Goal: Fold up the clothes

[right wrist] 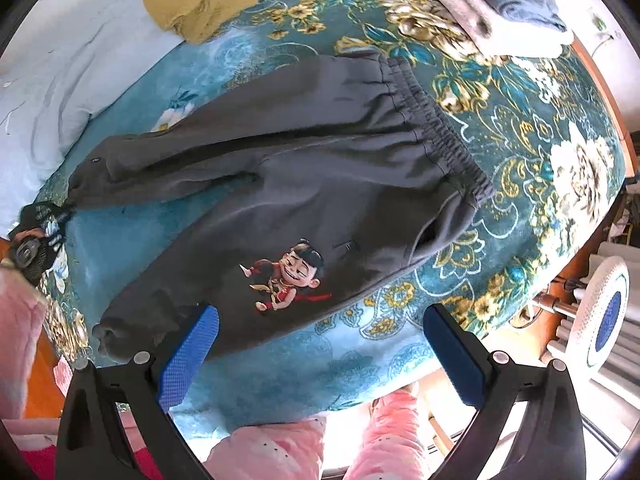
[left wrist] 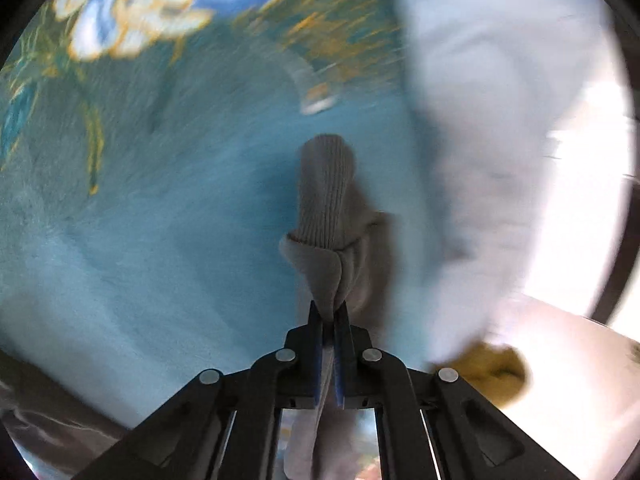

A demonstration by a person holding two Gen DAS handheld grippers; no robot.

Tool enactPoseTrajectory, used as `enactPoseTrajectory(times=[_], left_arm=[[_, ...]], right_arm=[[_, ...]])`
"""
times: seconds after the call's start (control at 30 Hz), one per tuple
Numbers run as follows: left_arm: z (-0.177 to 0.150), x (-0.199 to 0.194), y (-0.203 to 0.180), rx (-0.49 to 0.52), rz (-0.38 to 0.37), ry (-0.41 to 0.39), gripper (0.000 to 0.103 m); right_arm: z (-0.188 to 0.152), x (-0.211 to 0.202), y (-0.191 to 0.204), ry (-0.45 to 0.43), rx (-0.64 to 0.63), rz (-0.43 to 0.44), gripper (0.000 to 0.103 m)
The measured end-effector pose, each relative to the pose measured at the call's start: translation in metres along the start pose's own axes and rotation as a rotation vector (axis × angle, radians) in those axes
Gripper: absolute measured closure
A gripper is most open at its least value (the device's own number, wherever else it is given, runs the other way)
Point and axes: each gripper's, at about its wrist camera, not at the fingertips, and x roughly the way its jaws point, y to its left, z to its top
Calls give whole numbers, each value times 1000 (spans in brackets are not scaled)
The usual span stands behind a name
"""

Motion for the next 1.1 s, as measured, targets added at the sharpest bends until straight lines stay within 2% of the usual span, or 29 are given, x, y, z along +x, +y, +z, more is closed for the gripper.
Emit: enactPoseTrajectory(times=[0.03,0.07,0.1,0.13,0.17,0.2,0.23,0.27,0.3,0.43,0.5,0.53,0.6,0.7,0.77,0.83,0.87,0.93,1.1], left_arm=[[-6,-13,5,24,-9,-33,98],[-8,-16,16,38,35,-49,98],[-8,-10,32,37,111,-37,98],[-6,-2,50,13,181,-15,98],[-2,5,73,-65,226,22,98],[1,7,93,-161,216,45,98],[2,3,107,-243,169,51,98],[1,-1,112,-279,139,56,98],[0,-6,111,-275,114,65,97],[-8,-35,88,-140,58,103,93],[-4,-62,84,-166,11,36,87],[-6,-77,89,-159,12,15,84],[-15,-107,107,-148,59,-34,73],[-25,-131,150,-154,182,-72,73],[-35,-140,180,-218,235,-84,73],[-56,-144,208,-278,226,-83,70],[-66,-144,220,-307,225,-78,66],[-85,-145,234,-349,249,-57,63],[-116,-150,244,-348,285,-44,53]], right_arm=[[1,-1,3,-5,-7,4,1],[3,-1,5,-10,-14,8,1],[4,-1,7,-9,-21,10,1],[4,0,9,-6,-27,12,1],[5,2,12,-2,-34,14,1],[6,3,15,0,-41,16,1],[7,5,17,3,-48,18,1],[8,5,20,2,-56,24,1],[8,5,23,1,-64,29,1],[12,6,34,-2,-94,51,1],[16,5,36,-15,-86,71,1],[18,5,36,-20,-76,84,1],[20,9,31,-21,-53,102,1],[21,19,17,-6,-12,119,1],[16,30,0,21,35,120,1],[17,39,-23,31,100,124,1],[17,43,-34,37,133,126,1],[20,52,-60,49,217,137,1],[22,69,-112,66,381,154,1]])
